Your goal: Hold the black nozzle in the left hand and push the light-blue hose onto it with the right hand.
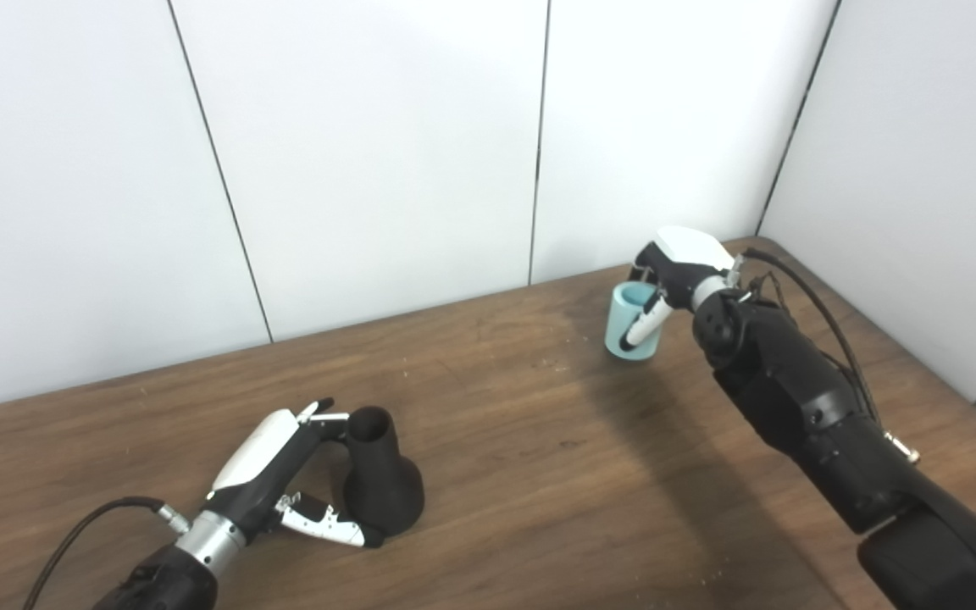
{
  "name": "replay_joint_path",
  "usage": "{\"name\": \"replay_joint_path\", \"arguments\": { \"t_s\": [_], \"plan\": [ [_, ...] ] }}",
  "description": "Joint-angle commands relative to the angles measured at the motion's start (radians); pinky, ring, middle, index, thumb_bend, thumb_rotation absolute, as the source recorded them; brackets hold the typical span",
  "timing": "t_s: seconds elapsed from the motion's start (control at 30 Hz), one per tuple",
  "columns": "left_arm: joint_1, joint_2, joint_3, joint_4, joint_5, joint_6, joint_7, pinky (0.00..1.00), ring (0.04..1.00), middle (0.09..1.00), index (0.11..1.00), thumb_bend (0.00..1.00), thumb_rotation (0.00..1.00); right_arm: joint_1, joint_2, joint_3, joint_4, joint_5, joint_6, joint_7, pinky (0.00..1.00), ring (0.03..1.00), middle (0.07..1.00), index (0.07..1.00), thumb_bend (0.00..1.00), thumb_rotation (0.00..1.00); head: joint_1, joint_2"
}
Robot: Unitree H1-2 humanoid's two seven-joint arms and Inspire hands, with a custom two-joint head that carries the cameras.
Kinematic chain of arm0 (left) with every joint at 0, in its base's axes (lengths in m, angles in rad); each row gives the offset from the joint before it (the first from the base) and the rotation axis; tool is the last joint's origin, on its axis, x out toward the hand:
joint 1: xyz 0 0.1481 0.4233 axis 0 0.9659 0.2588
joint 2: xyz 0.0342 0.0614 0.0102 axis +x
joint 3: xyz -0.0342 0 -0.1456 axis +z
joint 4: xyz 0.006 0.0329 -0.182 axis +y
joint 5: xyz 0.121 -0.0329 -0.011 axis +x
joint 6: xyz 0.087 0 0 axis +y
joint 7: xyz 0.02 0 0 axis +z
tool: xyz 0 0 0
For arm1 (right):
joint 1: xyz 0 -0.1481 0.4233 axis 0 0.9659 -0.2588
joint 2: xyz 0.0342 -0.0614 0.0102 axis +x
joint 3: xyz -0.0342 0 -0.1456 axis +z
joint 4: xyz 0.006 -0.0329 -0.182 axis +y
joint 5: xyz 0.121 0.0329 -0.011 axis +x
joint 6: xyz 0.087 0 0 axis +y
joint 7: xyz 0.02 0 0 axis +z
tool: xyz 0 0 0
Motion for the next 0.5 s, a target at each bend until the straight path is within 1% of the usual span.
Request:
{"name": "replay_joint_path", "arguments": {
  "t_s": [0.0,0.07,0.1,0.17,0.2,0.27,0.3,0.37,0.4,0.47],
  "plan": [
    [0.063,0.017,-0.042,0.052,0.054,0.065,-0.096,1.00,0.625,0.474,0.489,0.53,0.00,-0.058,-0.027,-0.019,-0.082,0.021,-0.013,0.002,0.38,0.449,0.485,0.479,0.52,0.00,0.020,0.002],
    [0.061,0.010,-0.043,0.050,0.054,0.069,-0.096,1.00,0.624,0.476,0.487,0.53,0.00,-0.067,-0.016,-0.039,-0.170,0.069,-0.021,0.029,0.37,0.433,0.497,0.487,0.52,0.00,0.022,0.001],
    [0.057,0.004,-0.045,0.054,0.057,0.072,-0.095,1.00,0.624,0.477,0.487,0.53,0.00,-0.072,-0.011,-0.048,-0.201,0.094,-0.026,0.040,0.37,0.430,0.499,0.488,0.52,0.00,0.047,-0.004],
    [0.051,-0.004,-0.048,0.061,0.063,0.077,-0.093,1.00,0.624,0.478,0.486,0.53,0.00,-0.079,-0.005,-0.052,-0.241,0.122,-0.023,0.058,0.37,0.430,0.499,0.489,0.52,0.00,0.054,-0.005],
    [0.047,-0.009,-0.049,0.069,0.066,0.077,-0.090,1.00,0.624,0.478,0.486,0.53,0.00,-0.082,-0.004,-0.051,-0.256,0.132,-0.025,0.065,0.38,0.430,0.499,0.489,0.52,0.00,0.073,-0.008],
    [0.043,-0.014,-0.049,0.077,0.069,0.076,-0.088,1.00,0.624,0.479,0.486,0.53,0.00,-0.085,-0.005,-0.048,-0.266,0.141,-0.025,0.068,0.38,0.434,0.497,0.488,0.52,0.00,0.073,-0.008],
    [0.038,-0.019,-0.052,0.084,0.079,0.077,-0.083,1.00,0.624,0.479,0.486,0.53,0.00,-0.089,-0.006,-0.044,-0.293,0.157,-0.044,0.078,0.38,0.434,0.496,0.488,0.52,0.00,0.108,-0.013],
    [0.032,-0.025,-0.055,0.090,0.091,0.078,-0.077,1.00,0.623,0.484,0.484,0.53,0.00,-0.094,-0.007,-0.040,-0.324,0.177,-0.067,0.090,0.38,0.444,0.489,0.483,0.52,0.00,0.108,-0.013],
    [0.027,-0.032,-0.058,0.092,0.098,0.083,-0.073,1.00,0.623,0.484,0.484,0.53,0.00,-0.104,-0.008,-0.031,-0.360,0.189,-0.076,0.112,0.38,0.445,0.488,0.482,0.52,0.00,0.145,-0.013],
    [0.021,-0.047,-0.059,0.092,0.102,0.094,-0.070,1.00,0.623,0.489,0.482,0.53,0.00,-0.137,-0.012,-0.008,-0.441,0.200,-0.066,0.174,0.39,0.447,0.491,0.474,0.52,0.00,0.174,-0.012]
  ]
}}
